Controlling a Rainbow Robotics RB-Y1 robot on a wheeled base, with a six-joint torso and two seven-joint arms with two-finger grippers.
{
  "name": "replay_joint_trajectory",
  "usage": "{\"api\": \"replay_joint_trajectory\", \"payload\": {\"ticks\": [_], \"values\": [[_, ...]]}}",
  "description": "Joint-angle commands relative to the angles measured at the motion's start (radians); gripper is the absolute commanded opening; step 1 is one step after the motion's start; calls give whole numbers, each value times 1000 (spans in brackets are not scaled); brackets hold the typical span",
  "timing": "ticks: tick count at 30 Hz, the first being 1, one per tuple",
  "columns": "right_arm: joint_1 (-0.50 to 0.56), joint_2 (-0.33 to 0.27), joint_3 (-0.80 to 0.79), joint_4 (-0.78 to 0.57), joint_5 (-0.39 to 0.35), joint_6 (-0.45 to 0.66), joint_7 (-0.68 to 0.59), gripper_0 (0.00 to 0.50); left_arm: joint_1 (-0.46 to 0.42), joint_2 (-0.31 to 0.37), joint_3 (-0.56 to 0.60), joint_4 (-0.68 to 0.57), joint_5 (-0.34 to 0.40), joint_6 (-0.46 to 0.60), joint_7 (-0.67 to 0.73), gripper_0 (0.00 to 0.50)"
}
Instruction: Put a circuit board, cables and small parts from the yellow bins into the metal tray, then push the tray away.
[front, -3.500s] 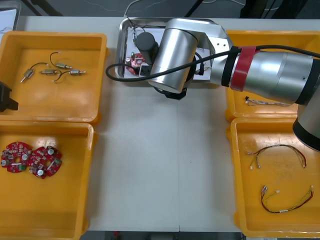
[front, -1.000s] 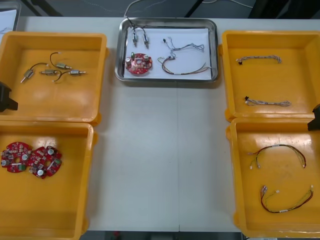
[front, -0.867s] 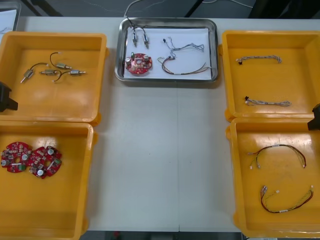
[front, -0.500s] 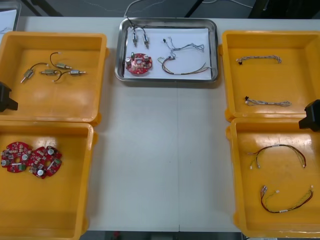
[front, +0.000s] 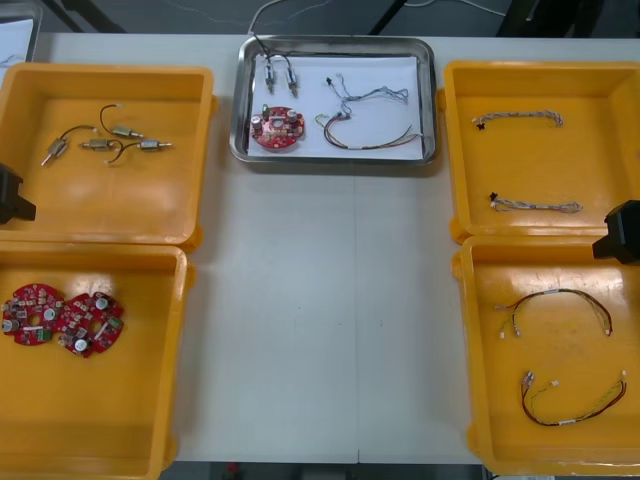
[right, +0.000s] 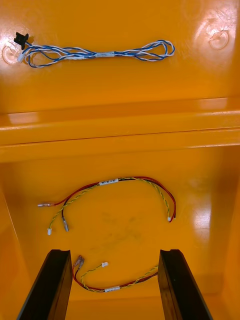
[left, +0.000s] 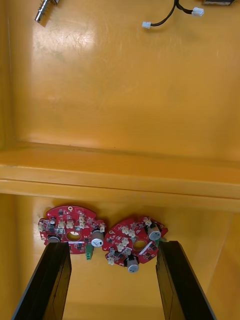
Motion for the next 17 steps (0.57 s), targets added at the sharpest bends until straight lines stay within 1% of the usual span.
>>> {"api": "replay_joint_trajectory", "payload": {"ticks": [1, 17], "values": [[8, 10, -35, -7, -2, -8, 53, 500, 8, 43, -11, -21, -6, 6, -101, 500], [8, 10, -35, -7, -2, -8, 53, 500, 8, 43, -11, -21, -6, 6, -101, 500]]}}
